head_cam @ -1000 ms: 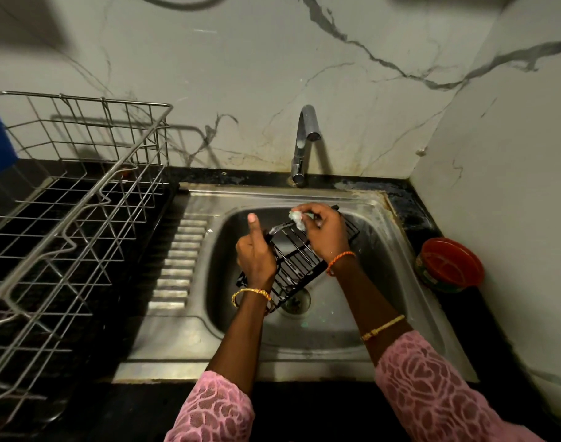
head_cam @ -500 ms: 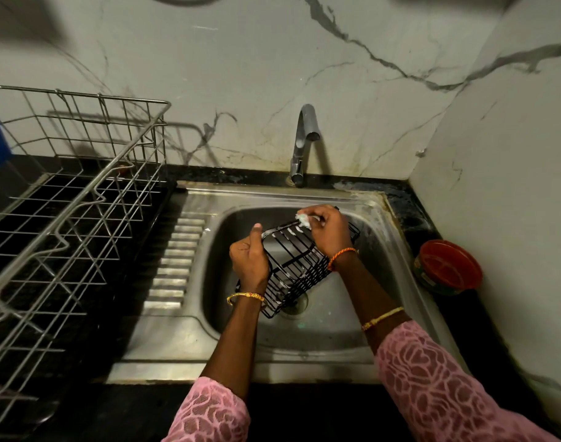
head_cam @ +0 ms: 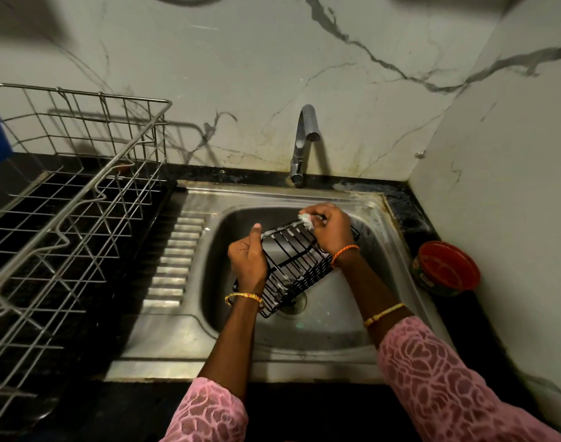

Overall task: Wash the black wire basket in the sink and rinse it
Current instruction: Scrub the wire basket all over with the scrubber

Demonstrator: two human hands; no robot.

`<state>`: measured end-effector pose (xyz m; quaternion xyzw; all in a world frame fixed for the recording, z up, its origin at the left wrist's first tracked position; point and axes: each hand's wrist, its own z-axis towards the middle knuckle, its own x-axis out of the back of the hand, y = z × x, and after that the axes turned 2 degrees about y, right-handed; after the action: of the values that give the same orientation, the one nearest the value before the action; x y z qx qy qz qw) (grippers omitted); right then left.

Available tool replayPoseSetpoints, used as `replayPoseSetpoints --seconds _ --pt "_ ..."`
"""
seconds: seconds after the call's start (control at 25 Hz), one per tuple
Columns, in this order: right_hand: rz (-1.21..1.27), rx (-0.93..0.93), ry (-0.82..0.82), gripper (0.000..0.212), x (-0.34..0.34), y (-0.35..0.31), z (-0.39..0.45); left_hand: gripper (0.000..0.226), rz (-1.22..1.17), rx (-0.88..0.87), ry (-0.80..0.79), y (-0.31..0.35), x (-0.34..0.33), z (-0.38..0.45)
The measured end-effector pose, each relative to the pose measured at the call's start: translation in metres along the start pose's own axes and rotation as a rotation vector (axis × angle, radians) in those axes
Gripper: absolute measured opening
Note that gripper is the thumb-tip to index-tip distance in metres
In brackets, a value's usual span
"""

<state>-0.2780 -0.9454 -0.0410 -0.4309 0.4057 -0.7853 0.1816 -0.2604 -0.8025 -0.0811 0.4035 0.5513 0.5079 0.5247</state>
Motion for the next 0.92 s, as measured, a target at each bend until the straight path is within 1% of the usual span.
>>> replayPoseSetpoints --seconds 0.12,0.36,0.44,0.56,0.6,0.68,0.8,0.84,0.92 --pt "-0.006 -0.072 0.035 0.022 0.002 0.007 0.01 0.054 -0.008 -0.003 0.007 0.002 0.001 0.001" --pt "0.013 0.108 -0.105 0.025 -0.009 -0.016 -0.013 0.049 -0.003 -0.006 0.029 0.002 0.003 0.005" --pt "0.002 0.074 -0.075 0.024 -0.006 -0.01 -0.003 0.053 -0.015 -0.002 0.036 0.003 0.006 0.006" --pt "-0.043 -0.056 -0.007 0.024 0.0 0.004 0.018 0.055 -0.014 0.004 0.023 0.006 0.007 0.006" --pt "-0.063 -0.071 -0.002 0.024 0.0 0.005 0.02 0.055 -0.008 0.001 0.017 0.007 0.006 0.006" --pt "-0.06 -0.04 -0.019 0.024 -0.006 0.0 0.016 0.056 -0.008 0.0 0.025 0.006 0.006 0.007" --pt "0.007 0.085 -0.102 0.025 -0.013 -0.009 -0.001 0.056 0.001 0.007 0.032 0.003 0.007 0.011" --pt "0.007 0.111 -0.108 0.026 -0.013 -0.009 -0.002 0.055 0.005 0.008 0.029 0.003 0.008 0.012" --pt "-0.012 0.084 -0.063 0.027 -0.008 -0.002 0.009 0.054 0.007 0.003 0.034 0.004 0.009 0.012"
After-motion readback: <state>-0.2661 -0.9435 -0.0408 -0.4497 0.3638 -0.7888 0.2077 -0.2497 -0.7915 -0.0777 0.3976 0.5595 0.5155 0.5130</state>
